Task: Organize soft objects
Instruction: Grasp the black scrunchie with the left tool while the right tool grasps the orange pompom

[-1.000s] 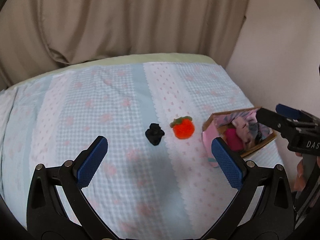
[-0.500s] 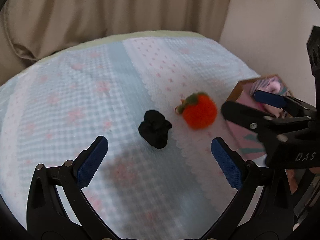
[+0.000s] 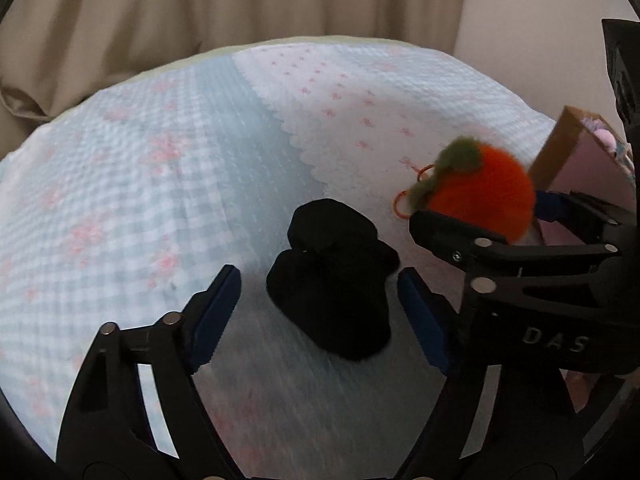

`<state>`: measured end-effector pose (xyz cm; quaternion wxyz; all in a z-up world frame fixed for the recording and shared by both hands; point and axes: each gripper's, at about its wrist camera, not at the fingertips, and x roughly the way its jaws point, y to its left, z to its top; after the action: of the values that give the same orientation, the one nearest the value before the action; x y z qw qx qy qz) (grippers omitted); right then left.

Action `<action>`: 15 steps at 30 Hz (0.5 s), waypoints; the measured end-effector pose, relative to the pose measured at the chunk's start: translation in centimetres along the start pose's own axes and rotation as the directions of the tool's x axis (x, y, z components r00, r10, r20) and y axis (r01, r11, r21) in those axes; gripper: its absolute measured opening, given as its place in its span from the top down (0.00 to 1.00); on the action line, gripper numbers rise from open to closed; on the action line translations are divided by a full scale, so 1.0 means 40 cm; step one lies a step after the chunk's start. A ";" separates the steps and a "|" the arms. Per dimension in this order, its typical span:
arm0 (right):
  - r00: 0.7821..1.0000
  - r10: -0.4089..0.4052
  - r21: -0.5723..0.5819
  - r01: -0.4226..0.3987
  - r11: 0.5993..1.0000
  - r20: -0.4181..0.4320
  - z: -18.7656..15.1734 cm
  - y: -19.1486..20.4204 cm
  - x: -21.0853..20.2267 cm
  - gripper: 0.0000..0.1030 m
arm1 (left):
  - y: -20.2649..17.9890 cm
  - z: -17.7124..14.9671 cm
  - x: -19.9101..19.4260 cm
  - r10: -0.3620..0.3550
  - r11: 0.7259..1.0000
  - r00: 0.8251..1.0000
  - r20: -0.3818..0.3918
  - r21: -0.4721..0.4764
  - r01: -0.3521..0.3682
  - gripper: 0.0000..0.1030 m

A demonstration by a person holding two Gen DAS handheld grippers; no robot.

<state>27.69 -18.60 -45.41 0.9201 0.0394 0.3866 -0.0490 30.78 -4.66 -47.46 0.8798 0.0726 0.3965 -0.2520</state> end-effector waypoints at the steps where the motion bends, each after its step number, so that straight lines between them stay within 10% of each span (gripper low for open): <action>1: 1.000 -0.006 0.001 0.006 1.000 -0.001 0.000 -0.003 0.010 0.20 | 0.000 0.001 0.012 0.000 1.000 1.000 -0.009 0.002 0.000 0.33; 8: 0.999 -0.051 -0.002 0.051 0.999 0.000 0.002 -0.020 0.052 0.49 | -0.011 0.018 0.028 0.013 1.000 1.000 -0.004 0.018 -0.012 0.64; 15: 0.999 -0.044 -0.021 0.045 0.999 0.017 0.007 -0.011 0.035 0.65 | 0.010 0.028 0.009 0.001 1.000 1.000 -0.001 -0.022 -0.001 0.75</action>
<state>28.83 -19.14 -46.23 0.9222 0.0208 0.3804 -0.0657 31.94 -4.84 -47.00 0.8806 0.0633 0.3994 -0.2471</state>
